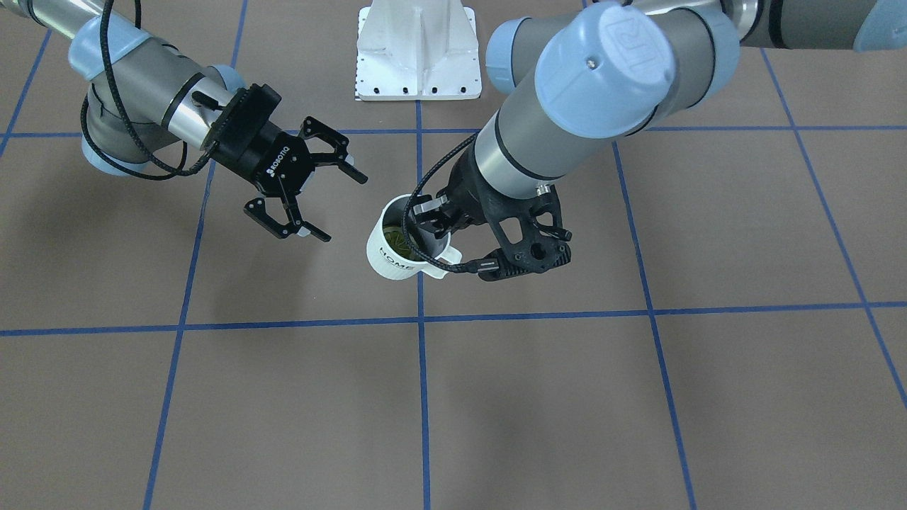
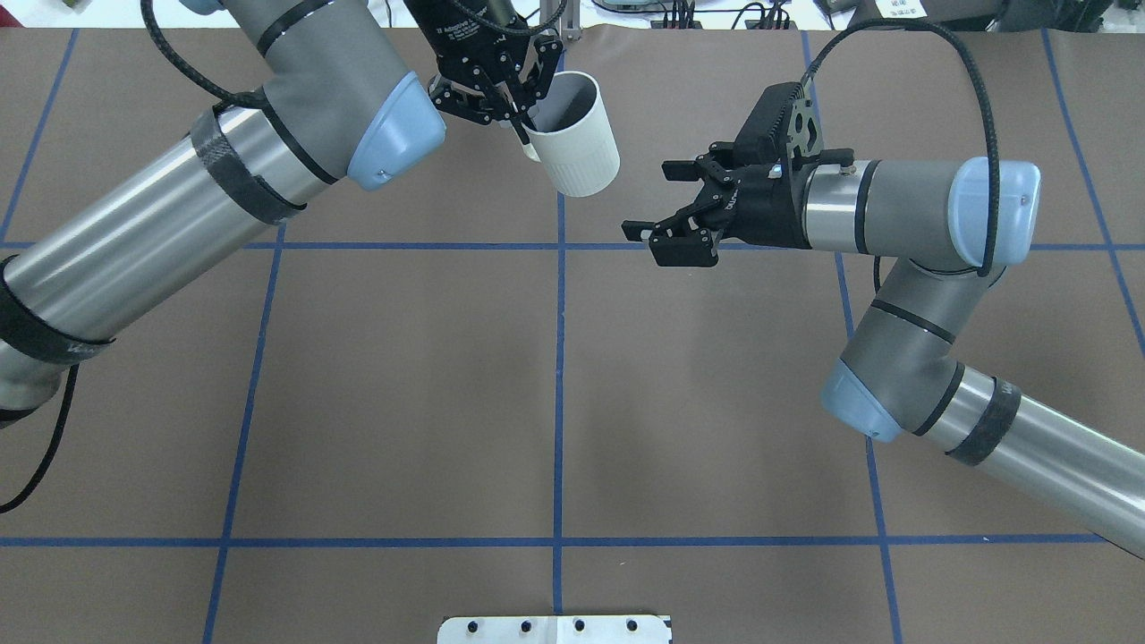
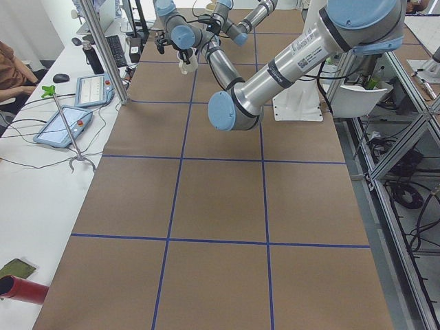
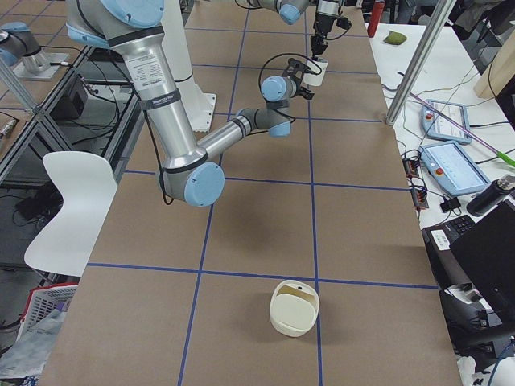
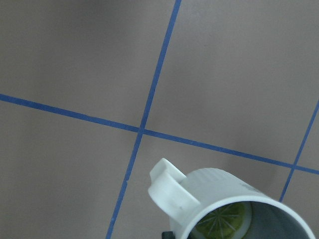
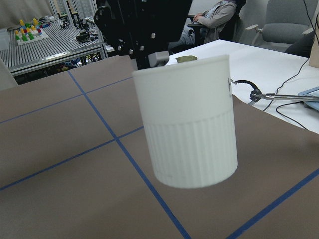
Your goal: Left arm hands cup to right arm to dump lemon
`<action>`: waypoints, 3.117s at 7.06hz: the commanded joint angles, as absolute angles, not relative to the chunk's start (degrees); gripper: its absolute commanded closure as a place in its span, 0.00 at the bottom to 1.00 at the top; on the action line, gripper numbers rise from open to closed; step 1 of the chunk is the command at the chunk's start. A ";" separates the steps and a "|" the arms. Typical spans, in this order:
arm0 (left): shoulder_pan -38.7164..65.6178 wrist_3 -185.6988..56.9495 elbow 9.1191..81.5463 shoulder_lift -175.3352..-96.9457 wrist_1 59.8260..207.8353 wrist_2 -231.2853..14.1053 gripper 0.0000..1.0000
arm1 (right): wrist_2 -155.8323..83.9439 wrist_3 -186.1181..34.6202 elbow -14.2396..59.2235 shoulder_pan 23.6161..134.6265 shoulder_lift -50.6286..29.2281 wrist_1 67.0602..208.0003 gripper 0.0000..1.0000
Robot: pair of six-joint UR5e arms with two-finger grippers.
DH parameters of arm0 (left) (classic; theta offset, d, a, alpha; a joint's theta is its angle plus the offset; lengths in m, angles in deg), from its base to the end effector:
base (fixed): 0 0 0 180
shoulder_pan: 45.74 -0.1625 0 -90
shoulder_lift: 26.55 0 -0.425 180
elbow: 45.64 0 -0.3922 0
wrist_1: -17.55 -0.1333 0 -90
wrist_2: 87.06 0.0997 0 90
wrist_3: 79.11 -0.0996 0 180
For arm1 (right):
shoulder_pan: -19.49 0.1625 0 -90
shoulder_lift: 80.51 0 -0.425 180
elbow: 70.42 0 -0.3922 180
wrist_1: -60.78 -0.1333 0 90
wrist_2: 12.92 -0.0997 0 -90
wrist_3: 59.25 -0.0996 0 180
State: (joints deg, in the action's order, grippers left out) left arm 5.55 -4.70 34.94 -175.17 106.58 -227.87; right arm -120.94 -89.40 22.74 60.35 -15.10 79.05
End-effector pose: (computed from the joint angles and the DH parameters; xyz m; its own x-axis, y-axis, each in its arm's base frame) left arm 0.4143 -0.6066 0.0545 0.4366 -0.2733 -0.8571 0.0148 0.9548 -0.2969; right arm -0.3875 -0.4707 0.2524 0.2758 -0.8486 0.4513 -0.3043 0.3683 0.8785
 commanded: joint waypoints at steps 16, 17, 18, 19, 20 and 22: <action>0.40 -2.90 33.82 -178.60 106.76 -227.68 1.00 | -119.36 -90.01 22.57 59.13 -15.12 78.89 0.20; 0.40 -2.82 33.82 -178.60 106.76 -227.68 1.00 | -119.36 -90.01 22.57 59.13 -15.03 78.80 0.22; 0.40 -2.90 33.82 -178.60 106.85 -227.68 1.00 | -119.36 -90.01 22.57 59.13 -15.03 78.89 0.30; 0.40 -3.43 33.90 -178.51 107.11 -227.68 0.01 | -119.44 -90.10 22.57 59.22 -14.86 78.80 0.44; 0.31 -3.34 33.82 -178.42 108.94 -227.68 0.00 | -119.45 -90.18 22.57 59.30 -14.77 78.89 0.53; 0.40 -3.08 33.99 -178.42 108.96 -227.68 0.00 | -119.71 -90.19 22.75 59.48 -14.15 78.80 0.64</action>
